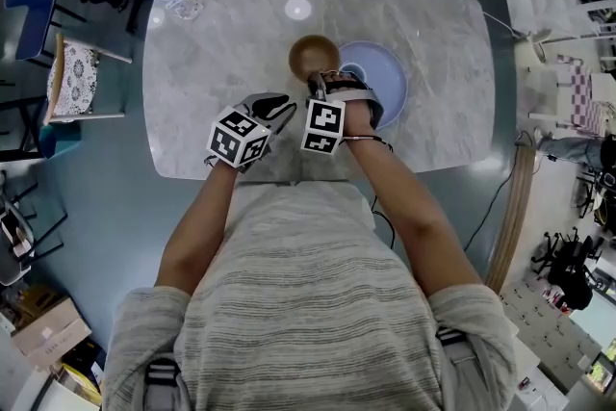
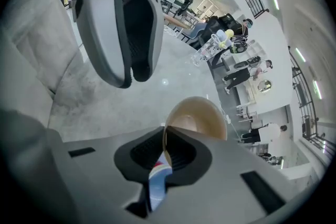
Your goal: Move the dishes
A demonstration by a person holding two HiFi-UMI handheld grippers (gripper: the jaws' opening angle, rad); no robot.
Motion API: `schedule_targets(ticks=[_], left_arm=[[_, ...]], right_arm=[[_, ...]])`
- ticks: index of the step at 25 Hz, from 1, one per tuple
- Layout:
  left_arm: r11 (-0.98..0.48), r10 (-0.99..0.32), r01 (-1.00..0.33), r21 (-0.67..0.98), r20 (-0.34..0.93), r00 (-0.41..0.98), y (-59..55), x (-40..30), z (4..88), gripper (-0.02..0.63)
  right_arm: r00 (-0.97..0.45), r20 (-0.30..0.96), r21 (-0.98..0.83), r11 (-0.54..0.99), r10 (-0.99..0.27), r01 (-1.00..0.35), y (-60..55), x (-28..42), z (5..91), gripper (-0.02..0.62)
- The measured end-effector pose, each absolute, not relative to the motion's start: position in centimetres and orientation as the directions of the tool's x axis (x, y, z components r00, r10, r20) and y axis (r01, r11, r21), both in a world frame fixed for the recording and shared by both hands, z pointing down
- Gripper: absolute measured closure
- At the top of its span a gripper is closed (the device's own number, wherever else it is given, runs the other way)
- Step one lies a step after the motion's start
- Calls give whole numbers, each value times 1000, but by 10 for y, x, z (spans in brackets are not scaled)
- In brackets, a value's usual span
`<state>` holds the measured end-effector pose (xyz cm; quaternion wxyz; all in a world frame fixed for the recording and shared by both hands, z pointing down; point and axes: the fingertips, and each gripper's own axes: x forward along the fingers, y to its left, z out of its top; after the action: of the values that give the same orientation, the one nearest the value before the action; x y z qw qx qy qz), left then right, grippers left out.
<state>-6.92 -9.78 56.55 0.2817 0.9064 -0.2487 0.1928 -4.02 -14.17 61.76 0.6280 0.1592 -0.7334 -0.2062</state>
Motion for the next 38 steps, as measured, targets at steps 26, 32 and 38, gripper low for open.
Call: schedule_targets(ticks=[26,32,38], left_arm=[[-730,-331,-517,447,431,839,-84,113,556,508],[-706,-349,-543,454,445,825,-80,126,563,508],[-682,-358,-570,458,471,806,-78,125,573,509]], right_arm=[[-150,854,505,863,-498,8,-129,149,588,569],[-135,886,452,891,-444,36,-120,171,618,569],[-156,911,393,918,-382,46,-114,169,646,569]])
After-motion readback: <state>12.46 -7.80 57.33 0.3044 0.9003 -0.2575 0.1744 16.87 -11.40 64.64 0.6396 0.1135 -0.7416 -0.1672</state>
